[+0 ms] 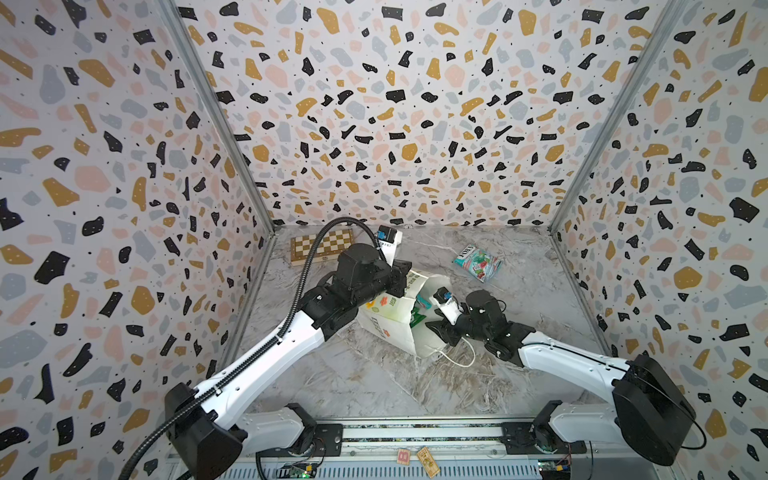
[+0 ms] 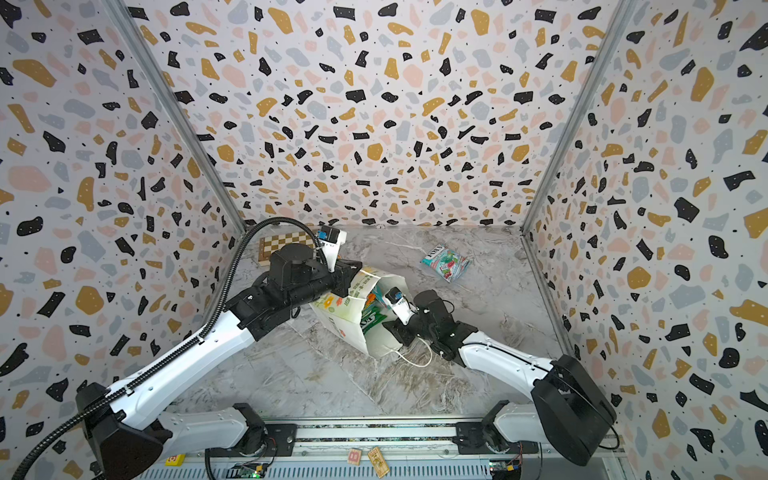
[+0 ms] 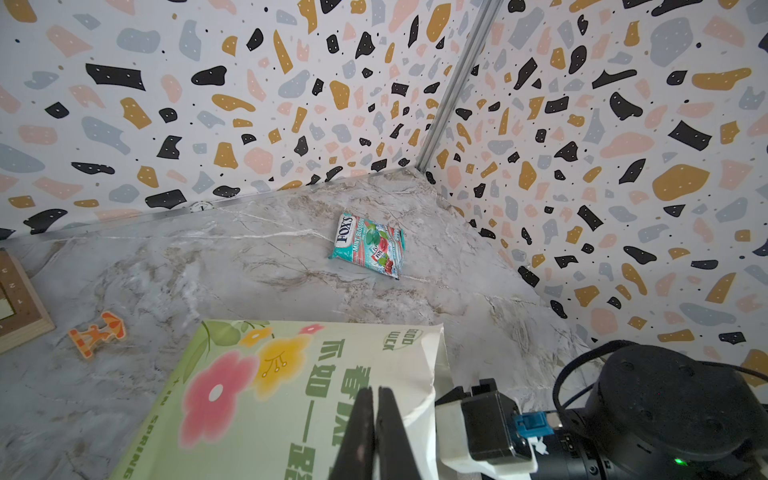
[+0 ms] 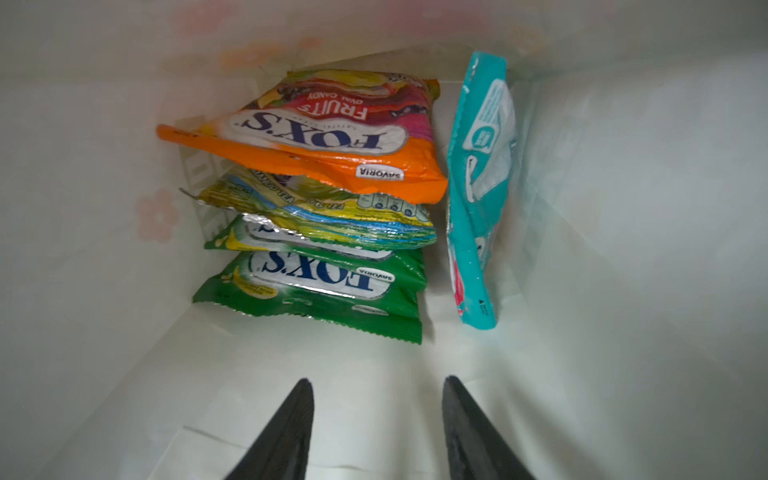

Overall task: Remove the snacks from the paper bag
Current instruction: 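Reach the open right gripper into the bag opening toward the teal packet, then close the right gripper on the second teal mint packet inside the bag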

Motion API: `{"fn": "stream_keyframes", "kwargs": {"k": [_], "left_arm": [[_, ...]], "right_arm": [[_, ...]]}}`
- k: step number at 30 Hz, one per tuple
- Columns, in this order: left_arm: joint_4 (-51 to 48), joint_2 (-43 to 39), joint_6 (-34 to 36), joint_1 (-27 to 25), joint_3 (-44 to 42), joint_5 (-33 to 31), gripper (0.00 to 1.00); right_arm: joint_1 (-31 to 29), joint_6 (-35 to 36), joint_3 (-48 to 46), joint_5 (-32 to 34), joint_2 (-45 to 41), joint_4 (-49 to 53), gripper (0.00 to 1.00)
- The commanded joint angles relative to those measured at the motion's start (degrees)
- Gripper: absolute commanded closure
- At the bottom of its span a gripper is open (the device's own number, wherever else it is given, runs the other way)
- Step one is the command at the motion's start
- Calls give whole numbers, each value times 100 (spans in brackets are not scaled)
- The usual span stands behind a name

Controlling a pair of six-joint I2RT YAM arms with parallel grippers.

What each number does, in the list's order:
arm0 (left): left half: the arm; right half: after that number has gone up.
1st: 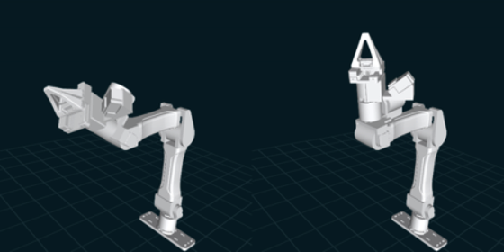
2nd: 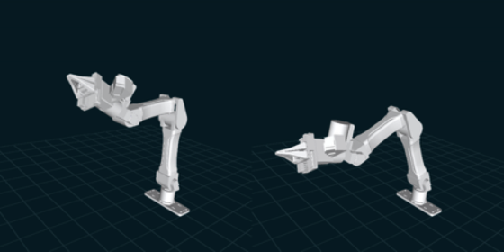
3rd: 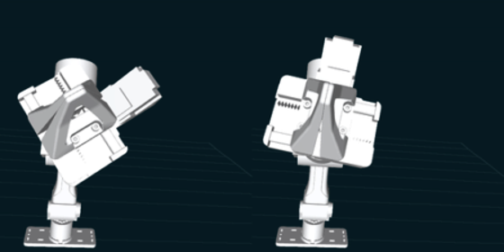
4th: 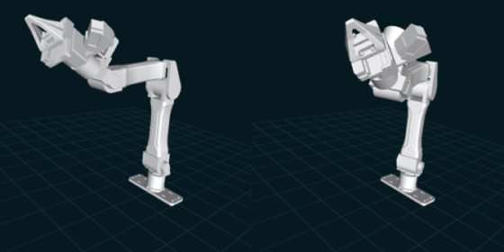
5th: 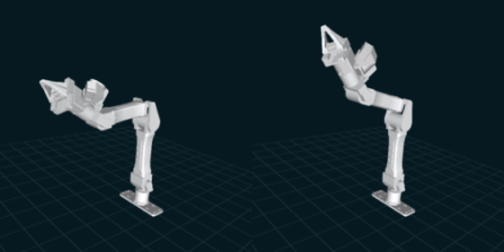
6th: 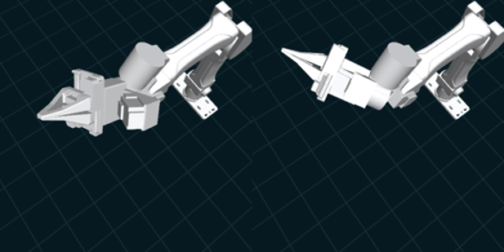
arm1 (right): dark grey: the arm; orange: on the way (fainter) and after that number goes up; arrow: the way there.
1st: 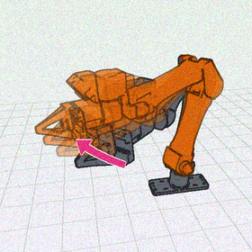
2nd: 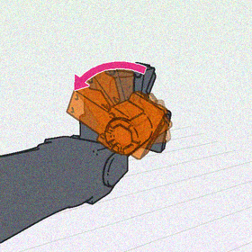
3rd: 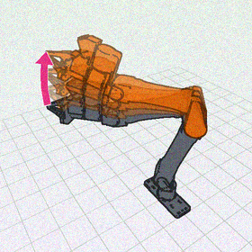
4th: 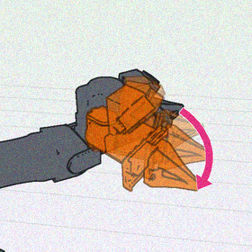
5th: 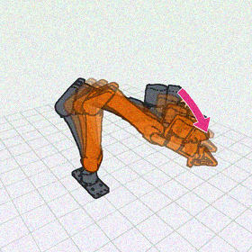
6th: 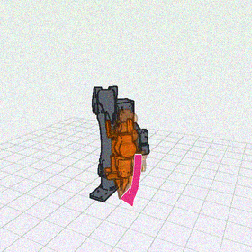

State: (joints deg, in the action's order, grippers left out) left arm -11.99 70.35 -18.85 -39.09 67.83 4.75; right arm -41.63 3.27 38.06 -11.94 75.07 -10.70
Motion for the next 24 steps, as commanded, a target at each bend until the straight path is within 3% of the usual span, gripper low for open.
{"fn": "stream_keyframes", "kwargs": {"k": [1, 11, 24], "left_arm": [[250, -117, 17, -11, -34, 96, 100], [250, -100, 22, -11, -34, 193, 100], [215, -115, 48, -20, -25, 289, 100]], "right_arm": [[-97, 139, 291, 626, 151, 42, 48], [-215, 153, 547, 1490, 677, -137, 50], [-223, 256, 897, 1896, 1309, -524, 53]]}}
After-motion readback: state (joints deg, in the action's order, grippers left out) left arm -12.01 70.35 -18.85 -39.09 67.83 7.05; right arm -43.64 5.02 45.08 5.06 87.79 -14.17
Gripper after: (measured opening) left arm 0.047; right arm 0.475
